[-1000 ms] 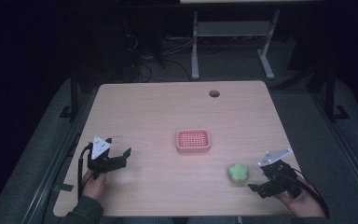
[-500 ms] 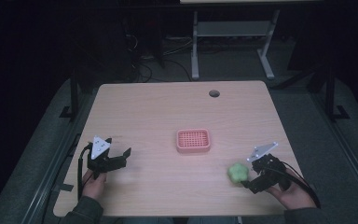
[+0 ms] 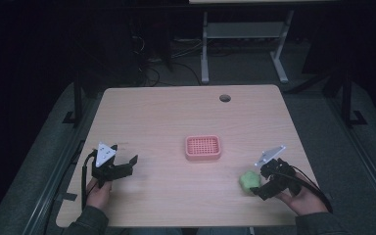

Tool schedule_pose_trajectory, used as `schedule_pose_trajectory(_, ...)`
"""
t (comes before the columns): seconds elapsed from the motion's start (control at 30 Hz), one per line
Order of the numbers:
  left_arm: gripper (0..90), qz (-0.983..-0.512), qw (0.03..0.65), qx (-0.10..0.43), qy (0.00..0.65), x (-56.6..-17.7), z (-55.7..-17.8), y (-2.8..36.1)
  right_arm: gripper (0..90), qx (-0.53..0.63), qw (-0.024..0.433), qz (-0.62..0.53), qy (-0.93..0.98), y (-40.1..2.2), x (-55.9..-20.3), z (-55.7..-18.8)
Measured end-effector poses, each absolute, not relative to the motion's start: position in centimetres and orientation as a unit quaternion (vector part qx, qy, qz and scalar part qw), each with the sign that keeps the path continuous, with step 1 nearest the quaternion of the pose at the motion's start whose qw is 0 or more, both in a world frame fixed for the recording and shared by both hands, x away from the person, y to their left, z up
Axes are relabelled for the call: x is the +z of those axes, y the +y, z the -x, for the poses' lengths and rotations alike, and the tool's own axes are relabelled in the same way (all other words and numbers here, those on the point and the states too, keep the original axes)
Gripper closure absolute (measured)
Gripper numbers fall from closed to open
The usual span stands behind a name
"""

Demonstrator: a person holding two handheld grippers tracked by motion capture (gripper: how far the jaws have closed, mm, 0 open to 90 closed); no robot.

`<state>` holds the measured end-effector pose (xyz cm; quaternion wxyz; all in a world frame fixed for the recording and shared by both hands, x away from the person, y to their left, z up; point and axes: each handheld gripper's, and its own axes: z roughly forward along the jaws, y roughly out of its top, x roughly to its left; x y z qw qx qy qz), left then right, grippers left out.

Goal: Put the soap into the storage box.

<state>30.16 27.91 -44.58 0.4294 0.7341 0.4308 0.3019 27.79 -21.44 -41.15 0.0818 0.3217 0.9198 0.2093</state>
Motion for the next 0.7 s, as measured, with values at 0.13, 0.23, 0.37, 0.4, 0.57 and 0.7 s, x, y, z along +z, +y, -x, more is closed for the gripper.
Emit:
schedule_pose_trajectory(0.13,14.4,-0.734,0.43,0.302,0.431,-44.6,-30.2,27.9,15.1,0.204,0.079,-0.322,0.921,-21.1,-41.2,-28.0)
schedule_pose_trajectory(0.23,14.4,-0.733,0.43,0.302,0.431,-44.6,-30.2,27.9,15.1,0.201,0.078,-0.32,0.923,-20.9,-41.3,-28.2)
schedule_pose_trajectory(0.37,14.4,-0.734,0.43,0.301,0.43,-44.6,-30.2,27.9,14.7,0.197,0.075,-0.319,0.924,-20.7,-41.3,-28.5)
schedule_pose_trajectory(0.4,14.4,-0.734,0.43,0.301,0.431,-44.6,-30.2,27.9,14.7,0.196,0.075,-0.317,0.925,-20.6,-41.3,-28.6)
schedule_pose_trajectory(0.57,14.4,-0.734,0.431,0.301,0.431,-44.6,-30.2,27.9,14.7,0.19,0.075,-0.315,0.927,-20.3,-41.5,-28.9)
schedule_pose_trajectory(0.7,14.4,-0.734,0.431,0.301,0.43,-44.6,-30.2,27.9,14.7,0.187,0.074,-0.314,0.928,-20.2,-41.6,-29.1)
